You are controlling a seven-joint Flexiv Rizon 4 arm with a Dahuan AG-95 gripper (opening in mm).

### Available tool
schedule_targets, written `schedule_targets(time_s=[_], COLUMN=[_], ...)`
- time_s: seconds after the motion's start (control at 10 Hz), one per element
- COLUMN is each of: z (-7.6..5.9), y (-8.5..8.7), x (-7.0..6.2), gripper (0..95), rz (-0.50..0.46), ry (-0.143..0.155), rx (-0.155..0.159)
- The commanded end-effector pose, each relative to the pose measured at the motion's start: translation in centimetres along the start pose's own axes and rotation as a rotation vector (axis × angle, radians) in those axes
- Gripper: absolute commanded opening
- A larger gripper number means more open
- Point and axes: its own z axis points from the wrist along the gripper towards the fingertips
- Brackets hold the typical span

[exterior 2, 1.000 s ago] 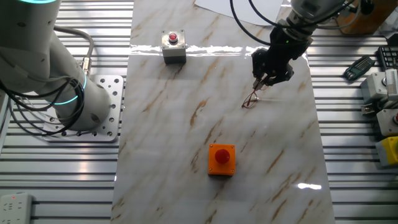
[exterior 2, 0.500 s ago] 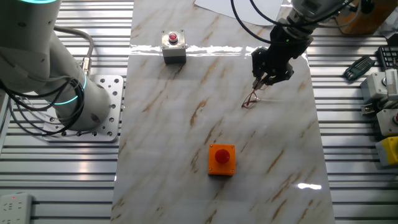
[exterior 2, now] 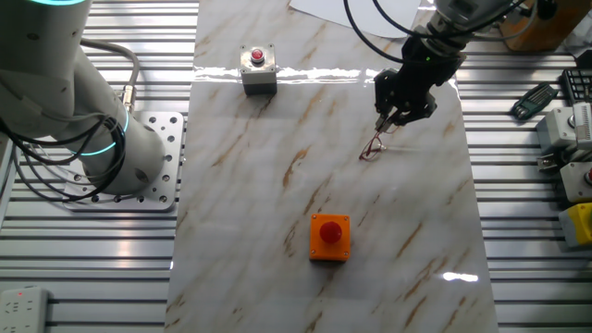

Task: Unfold the leg of the glasses (with one hand)

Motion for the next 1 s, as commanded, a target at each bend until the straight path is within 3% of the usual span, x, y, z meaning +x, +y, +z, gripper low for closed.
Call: schedule_targets(time_s=[0.1, 0.7, 1.0], z=[0.01, 0.00, 0.00], y=[-0.03, -0.01, -0.01], x=[-0.01, 0.00, 0.00], gripper=[0.0, 0.0, 0.0], rz=[0.003, 0.001, -0.039], ry=[0.000, 0.004, -0.016], rx=[0.002, 0.005, 0.028])
